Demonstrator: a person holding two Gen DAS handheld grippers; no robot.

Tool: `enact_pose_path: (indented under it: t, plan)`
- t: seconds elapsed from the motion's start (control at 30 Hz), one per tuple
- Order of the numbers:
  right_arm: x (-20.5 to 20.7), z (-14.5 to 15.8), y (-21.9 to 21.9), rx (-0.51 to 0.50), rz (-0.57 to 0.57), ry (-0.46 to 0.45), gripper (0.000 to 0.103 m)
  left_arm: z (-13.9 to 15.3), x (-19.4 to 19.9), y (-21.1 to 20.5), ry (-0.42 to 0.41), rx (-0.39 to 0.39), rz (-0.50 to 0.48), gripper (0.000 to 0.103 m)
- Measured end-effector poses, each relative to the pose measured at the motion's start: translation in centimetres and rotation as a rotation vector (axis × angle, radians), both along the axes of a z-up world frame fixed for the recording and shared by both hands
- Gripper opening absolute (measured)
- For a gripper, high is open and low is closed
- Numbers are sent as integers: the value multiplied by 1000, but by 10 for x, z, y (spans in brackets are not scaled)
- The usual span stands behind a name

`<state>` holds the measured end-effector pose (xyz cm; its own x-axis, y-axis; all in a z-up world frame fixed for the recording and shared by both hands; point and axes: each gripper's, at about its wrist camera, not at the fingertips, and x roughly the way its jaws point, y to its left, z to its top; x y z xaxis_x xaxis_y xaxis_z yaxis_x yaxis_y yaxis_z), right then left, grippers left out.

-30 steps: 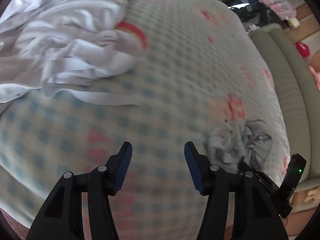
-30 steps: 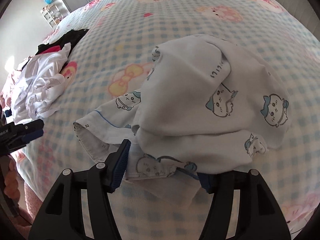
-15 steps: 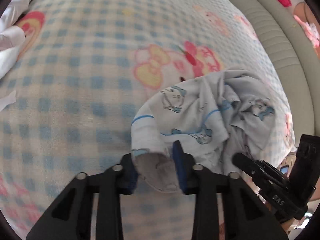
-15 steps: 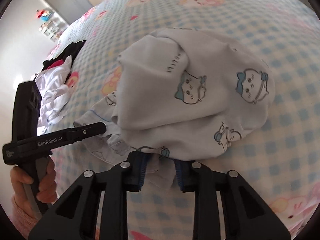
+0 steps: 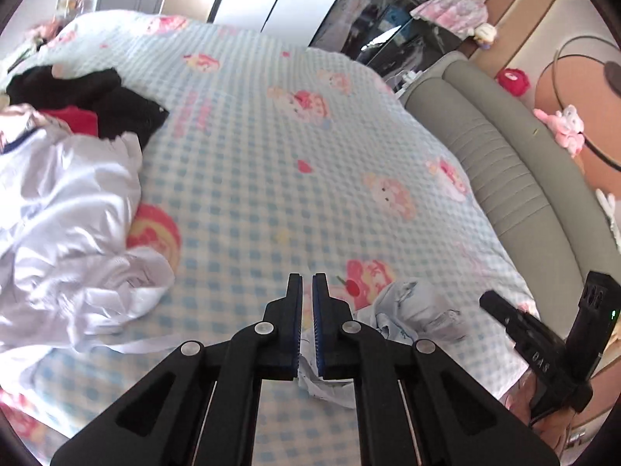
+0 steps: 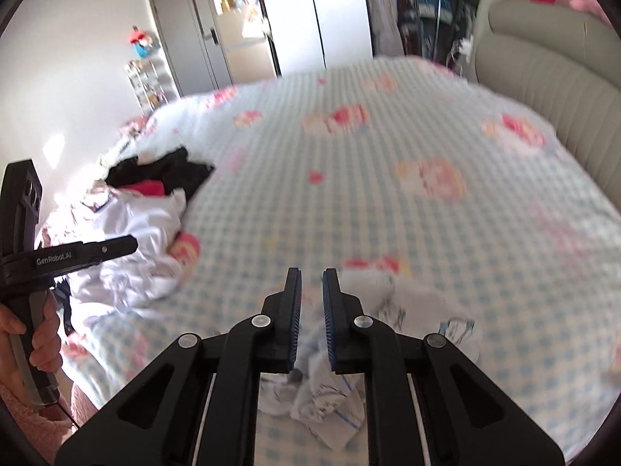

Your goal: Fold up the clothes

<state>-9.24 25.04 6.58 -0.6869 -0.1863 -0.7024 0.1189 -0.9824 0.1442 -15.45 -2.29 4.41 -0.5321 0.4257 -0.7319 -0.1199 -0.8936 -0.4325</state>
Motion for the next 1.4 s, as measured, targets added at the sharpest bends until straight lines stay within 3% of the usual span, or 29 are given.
enact_pose_path:
  t: [0.1, 0.17, 0.23, 0.3, 0.37, 0.43, 0.5, 0.63, 0.83, 0.9, 0.93, 0.97, 1.0, 1.03, 1.1, 1.13, 1.27, 1.4]
  plan:
    - [2, -24, -5, -30, 11, -80, 25, -36, 4, 14, -81, -77, -47, 8]
    - [6, -52, -4, -56, 1, -164, 25, -69, 8, 21, -169, -76, -74, 9]
    - [15, -83, -1, -81, -21, -249, 25, -100, 11, 28, -249, -62, -92, 18]
    - [25, -106, 1, -84, -40, -301, 26, -125, 12, 35, -300, -36, -90, 50]
    - [35, -119, 5, -63, -63, -325, 32, -144, 12, 38, -333, -3, -71, 62]
    - [43, -129, 9, -60, -73, -335, 55, -155, 11, 43, -351, 35, -63, 62]
    - [46, -139, 14, -69, -86, -350, 68, -163, 10, 49, -363, 68, -57, 62]
    - [46, -164, 22, -73, -111, -434, 69, -169, 11, 62, -361, 91, -67, 62]
    - [46, -180, 26, -93, -96, -423, 71, -171, 15, 77, -345, 81, -112, 71]
    - [46, -185, 27, -99, -91, -419, 70, -172, 17, 82, -340, 77, -127, 63]
    - [46, -188, 27, -102, -89, -418, 65, -172, 17, 85, -337, 75, -135, 57]
    - [46, -191, 28, -106, -86, -416, 59, -173, 18, 87, -334, 74, -142, 40]
    - [46, -193, 29, -109, -84, -414, 45, -173, 19, 90, -331, 72, -150, 29]
    - [46, -193, 30, -119, -81, -410, 31, -173, 19, 92, -329, 70, -157, 25]
    - [48, -187, 33, -138, -79, -397, 23, -171, 21, 94, -318, 67, -162, 14]
    - [48, -183, 35, -137, -84, -384, 18, -167, 23, 91, -308, 70, -152, 12]
    - [54, -153, 43, -115, -120, -306, 13, -136, 30, 57, -231, 138, -78, 7]
    - [63, -114, 46, -111, -134, -208, 12, -82, 45, 25, -105, 123, -33, 3]
